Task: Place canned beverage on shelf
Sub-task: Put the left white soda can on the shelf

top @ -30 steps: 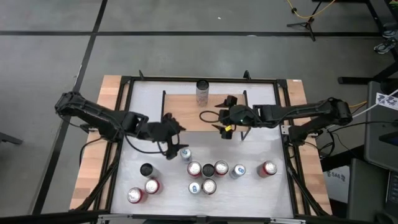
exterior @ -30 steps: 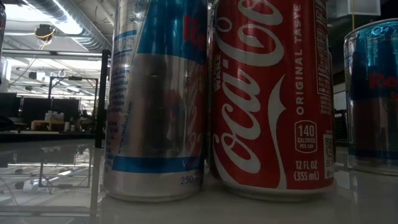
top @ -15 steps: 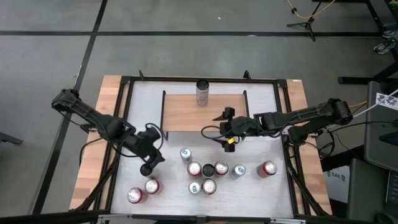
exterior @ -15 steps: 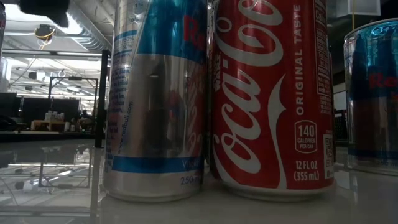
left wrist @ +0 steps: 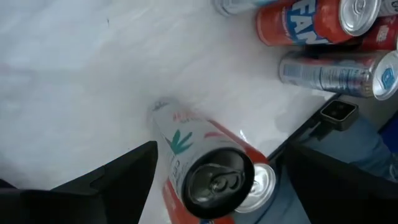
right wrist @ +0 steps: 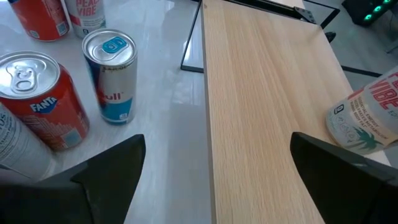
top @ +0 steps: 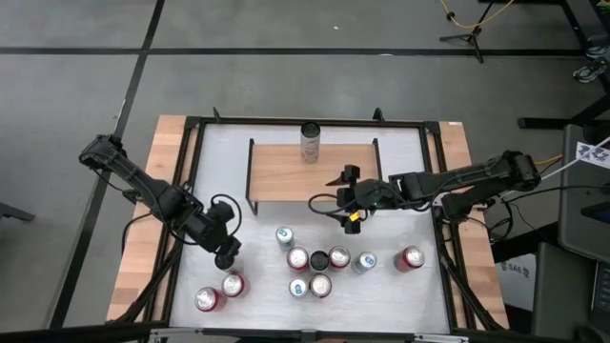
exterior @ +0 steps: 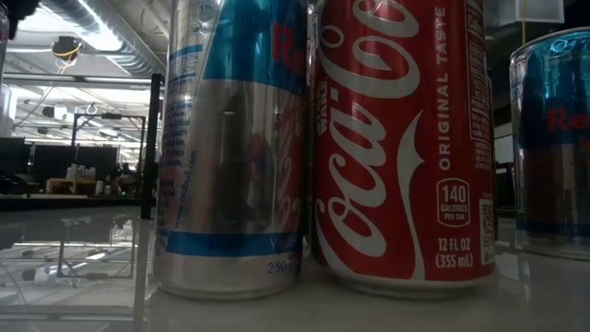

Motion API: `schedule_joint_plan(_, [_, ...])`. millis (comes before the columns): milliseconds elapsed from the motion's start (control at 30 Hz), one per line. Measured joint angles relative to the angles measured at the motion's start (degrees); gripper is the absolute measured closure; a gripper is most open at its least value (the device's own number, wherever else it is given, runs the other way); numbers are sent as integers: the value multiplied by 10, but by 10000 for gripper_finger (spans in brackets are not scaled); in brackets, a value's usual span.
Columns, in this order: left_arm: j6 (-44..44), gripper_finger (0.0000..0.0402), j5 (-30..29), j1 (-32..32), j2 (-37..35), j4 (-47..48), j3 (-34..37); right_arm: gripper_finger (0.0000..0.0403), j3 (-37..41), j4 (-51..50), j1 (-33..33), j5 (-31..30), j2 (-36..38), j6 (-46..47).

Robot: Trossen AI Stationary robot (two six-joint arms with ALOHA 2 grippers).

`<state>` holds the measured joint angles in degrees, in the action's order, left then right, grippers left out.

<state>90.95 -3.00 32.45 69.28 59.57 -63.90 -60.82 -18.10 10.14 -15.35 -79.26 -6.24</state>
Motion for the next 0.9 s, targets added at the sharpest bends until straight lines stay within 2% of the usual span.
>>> schedule_joint_plan(133, [32, 60, 2, 3, 0, 0, 0, 11, 0, 0, 0, 0, 0, 0])
schedule_joint_plan(533, [106, 60, 58, 3, 1, 1, -5, 11, 0, 0, 0, 0, 0, 0])
schedule_joint_plan(800, [110, 60, 36, 6, 26, 10, -75, 11, 0, -1, 0, 0, 0, 0])
schedule_joint_plan(900, [117, 60, 50, 11, 56, 25, -103, 10, 0, -1, 0, 0, 0, 0])
